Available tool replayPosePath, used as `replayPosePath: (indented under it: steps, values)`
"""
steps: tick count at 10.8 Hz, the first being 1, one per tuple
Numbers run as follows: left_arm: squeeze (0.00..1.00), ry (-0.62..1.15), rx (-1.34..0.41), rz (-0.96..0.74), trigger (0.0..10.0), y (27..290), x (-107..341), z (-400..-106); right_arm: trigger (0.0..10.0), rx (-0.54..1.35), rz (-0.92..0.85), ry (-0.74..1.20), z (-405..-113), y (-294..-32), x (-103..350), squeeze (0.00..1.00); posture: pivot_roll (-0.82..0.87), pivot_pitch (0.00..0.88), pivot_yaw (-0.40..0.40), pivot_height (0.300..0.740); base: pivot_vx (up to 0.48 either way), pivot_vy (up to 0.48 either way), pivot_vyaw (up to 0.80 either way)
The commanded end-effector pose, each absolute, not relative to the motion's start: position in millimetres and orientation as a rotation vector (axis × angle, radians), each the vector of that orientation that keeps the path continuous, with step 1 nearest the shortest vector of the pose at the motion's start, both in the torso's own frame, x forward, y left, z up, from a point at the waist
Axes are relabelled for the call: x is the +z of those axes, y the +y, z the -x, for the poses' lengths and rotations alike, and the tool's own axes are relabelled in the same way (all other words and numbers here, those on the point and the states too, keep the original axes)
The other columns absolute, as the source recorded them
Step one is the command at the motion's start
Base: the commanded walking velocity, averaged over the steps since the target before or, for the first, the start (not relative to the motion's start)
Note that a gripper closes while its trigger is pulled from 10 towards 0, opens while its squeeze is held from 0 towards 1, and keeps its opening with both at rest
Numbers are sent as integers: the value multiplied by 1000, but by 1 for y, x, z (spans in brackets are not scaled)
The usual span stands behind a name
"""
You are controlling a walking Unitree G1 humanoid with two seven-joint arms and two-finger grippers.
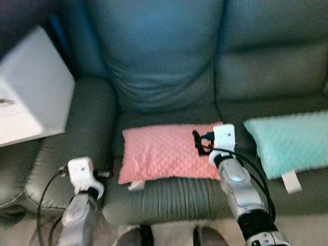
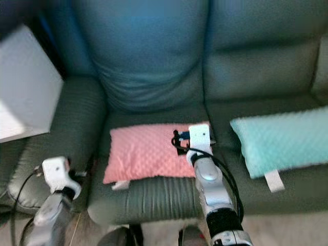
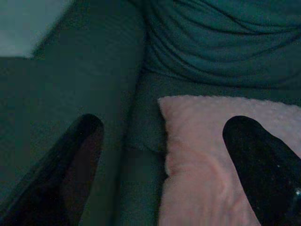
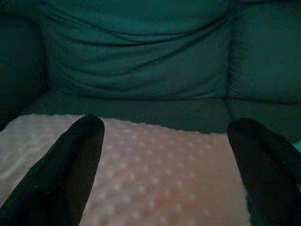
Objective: Move the pillow to the sofa
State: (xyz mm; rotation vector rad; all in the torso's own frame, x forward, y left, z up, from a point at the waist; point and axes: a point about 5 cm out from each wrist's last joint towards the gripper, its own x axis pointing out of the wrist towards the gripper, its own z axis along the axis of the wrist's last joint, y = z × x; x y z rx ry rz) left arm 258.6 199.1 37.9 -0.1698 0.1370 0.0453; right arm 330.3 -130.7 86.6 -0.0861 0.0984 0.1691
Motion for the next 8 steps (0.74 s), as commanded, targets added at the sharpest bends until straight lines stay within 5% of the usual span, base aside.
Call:
replayPosePath:
  steps: [1,2,3,4,8]
  values:
    - [1000,122,69,155,10000,206,44,-252,10000,218,91,96,-326,-124,86,1000,-187,96,106,740,0,0,0]
    - [1000,108,109,143,10000,208,48,-247,10000,251,134,46,-324,-123,92,1000,-181,90,106,740,0,0,0]
    - [247,95,146,100,10000,209,52,-243,10000,280,188,-34,-323,-121,103,1000,-179,89,107,740,0,0,0]
    - [0,82,185,109,10000,209,57,-239,10000,271,212,-89,-323,-122,112,1000,-176,84,101,740,0,0,0]
    - [0,126,249,135,10000,214,62,-230,10000,215,218,-129,-321,-142,123,1000,-185,47,83,740,0,0,0]
